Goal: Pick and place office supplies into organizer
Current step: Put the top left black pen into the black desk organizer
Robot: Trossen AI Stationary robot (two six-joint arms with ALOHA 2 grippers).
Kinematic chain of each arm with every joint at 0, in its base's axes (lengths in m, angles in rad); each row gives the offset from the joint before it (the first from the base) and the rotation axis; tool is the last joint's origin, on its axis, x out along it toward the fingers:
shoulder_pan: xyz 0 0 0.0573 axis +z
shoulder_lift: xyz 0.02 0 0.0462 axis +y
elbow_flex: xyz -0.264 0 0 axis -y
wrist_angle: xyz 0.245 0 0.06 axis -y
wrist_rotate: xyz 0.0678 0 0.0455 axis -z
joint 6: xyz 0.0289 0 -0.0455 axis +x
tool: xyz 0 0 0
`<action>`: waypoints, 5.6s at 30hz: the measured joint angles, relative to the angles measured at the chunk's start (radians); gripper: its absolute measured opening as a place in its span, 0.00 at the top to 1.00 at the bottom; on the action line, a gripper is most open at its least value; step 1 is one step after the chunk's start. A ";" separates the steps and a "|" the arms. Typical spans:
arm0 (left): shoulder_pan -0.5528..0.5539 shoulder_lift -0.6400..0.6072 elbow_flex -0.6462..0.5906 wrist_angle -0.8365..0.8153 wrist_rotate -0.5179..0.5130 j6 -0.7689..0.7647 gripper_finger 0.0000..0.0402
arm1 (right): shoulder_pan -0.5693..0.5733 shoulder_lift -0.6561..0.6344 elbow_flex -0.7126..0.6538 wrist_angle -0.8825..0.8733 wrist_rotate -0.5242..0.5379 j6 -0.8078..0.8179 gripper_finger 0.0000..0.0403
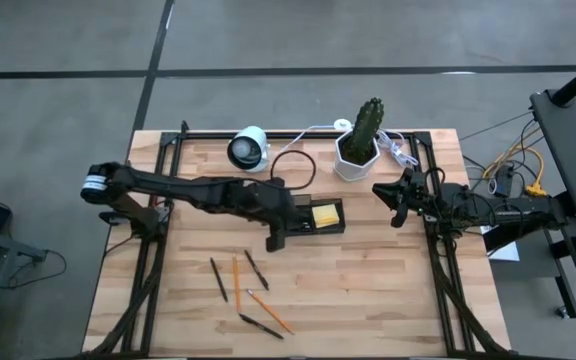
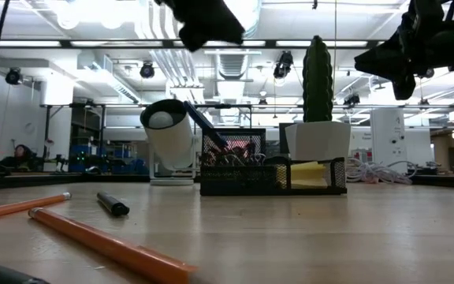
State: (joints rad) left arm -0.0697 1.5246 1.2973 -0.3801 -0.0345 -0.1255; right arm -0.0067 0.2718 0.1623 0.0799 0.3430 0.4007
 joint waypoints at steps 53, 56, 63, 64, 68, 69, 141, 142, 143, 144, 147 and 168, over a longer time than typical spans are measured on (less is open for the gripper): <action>-0.292 -0.171 -0.137 -0.751 0.259 0.085 0.77 | 0.000 0.025 0.000 -0.001 -0.001 0.001 0.87; -0.296 -0.139 -0.143 -0.777 0.258 0.213 0.77 | 0.000 0.025 0.000 -0.001 -0.001 0.006 0.87; -0.296 -0.064 -0.142 -0.787 0.258 0.324 0.77 | 0.000 0.026 0.000 0.001 0.000 0.012 0.87; -0.296 -0.055 -0.142 -0.787 0.258 0.329 0.77 | 0.000 0.026 0.000 0.000 0.000 0.015 0.87; -0.296 -0.036 -0.142 -0.790 0.258 0.381 0.77 | 0.000 0.027 0.000 0.000 0.007 0.019 0.87; -0.296 -0.033 -0.142 -0.789 0.258 0.396 0.77 | 0.000 0.027 0.000 0.000 0.012 0.019 0.87; -0.397 0.029 -0.501 -0.280 0.141 0.637 0.59 | 0.000 0.026 0.000 0.000 0.053 0.064 0.87; -0.397 0.027 -0.501 -0.282 0.141 0.633 0.59 | 0.000 0.026 0.000 0.000 0.053 0.064 0.87; -0.399 0.024 -0.502 -0.284 0.141 0.631 0.59 | 0.000 0.026 0.000 0.000 0.053 0.064 0.87; -0.400 0.021 -0.502 -0.290 0.141 0.630 0.59 | 0.000 0.026 0.000 0.000 0.053 0.064 0.87; -0.402 0.017 -0.502 -0.302 0.142 0.630 0.59 | 0.000 0.026 0.000 0.000 0.054 0.064 0.87; -0.410 0.017 -0.519 -0.252 0.140 0.630 0.63 | 0.000 0.026 0.000 0.004 0.076 0.064 0.87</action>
State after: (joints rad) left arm -0.4801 1.5421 0.7788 -0.6323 0.1058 0.5048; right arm -0.0070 0.2981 0.1623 0.0841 0.4194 0.4644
